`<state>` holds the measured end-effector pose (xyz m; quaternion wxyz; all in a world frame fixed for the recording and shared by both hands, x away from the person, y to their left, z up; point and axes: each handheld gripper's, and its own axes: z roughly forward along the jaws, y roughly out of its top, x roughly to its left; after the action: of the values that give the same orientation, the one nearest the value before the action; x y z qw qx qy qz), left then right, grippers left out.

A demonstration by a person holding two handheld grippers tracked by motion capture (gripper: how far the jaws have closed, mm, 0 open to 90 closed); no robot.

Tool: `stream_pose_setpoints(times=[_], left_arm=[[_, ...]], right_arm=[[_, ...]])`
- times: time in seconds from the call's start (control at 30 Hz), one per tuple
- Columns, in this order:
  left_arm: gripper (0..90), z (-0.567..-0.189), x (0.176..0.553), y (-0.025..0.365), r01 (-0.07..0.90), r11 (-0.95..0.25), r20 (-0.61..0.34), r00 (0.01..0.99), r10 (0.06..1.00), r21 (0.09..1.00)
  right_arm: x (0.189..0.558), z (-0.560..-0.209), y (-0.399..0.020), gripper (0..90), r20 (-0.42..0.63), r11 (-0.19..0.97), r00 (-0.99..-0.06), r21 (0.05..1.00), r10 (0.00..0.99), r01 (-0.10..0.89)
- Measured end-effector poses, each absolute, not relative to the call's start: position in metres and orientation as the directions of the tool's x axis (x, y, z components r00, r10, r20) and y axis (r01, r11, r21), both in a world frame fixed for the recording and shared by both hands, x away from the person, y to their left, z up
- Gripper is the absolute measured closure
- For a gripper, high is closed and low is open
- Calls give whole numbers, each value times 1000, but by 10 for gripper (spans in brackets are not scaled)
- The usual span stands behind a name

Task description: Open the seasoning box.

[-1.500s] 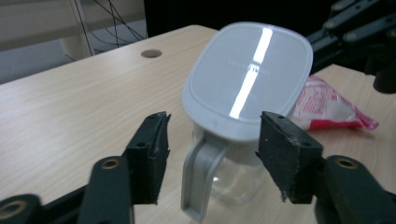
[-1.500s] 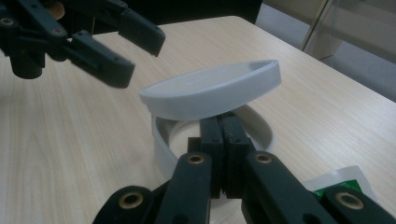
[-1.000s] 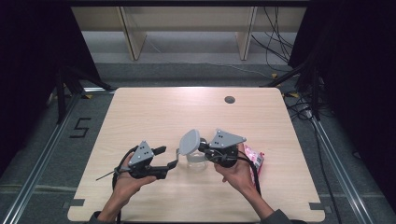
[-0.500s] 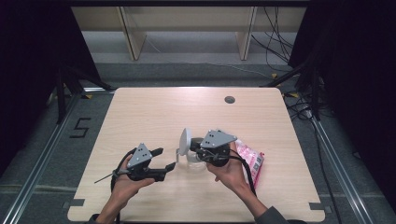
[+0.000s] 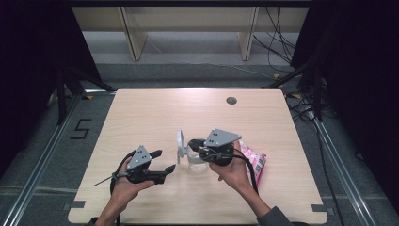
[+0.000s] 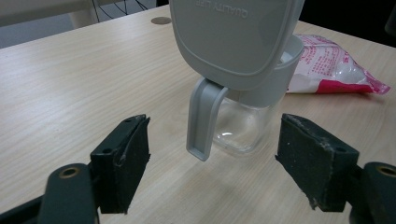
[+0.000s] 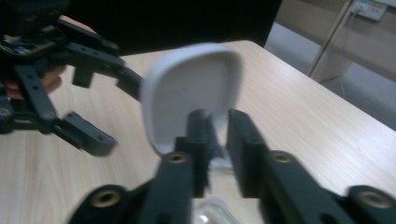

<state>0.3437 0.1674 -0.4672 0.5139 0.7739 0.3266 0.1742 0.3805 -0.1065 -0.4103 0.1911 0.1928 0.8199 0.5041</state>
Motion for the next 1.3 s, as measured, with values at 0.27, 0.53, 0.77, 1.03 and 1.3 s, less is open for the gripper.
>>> stream_pose_setpoints(times=[0.27,0.53,0.77,1.03,1.3], left_arm=[[202,-467,342,170,339,-261,-68,715,695,904],[181,-469,341,169,345,-269,-76,728,681,899],[174,-472,340,169,349,-255,-94,734,672,902],[174,-475,339,167,359,-265,-91,729,679,895],[174,-476,340,168,352,-280,-79,736,672,893]], right_arm=[[392,-415,-163,478,-38,387,-818,893,574,231],[403,-420,-214,341,-12,333,-749,900,663,281],[412,-430,-236,287,22,311,-700,886,714,345],[424,-447,-243,276,63,320,-686,851,724,416],[438,-458,-245,278,91,332,-682,822,726,462]])
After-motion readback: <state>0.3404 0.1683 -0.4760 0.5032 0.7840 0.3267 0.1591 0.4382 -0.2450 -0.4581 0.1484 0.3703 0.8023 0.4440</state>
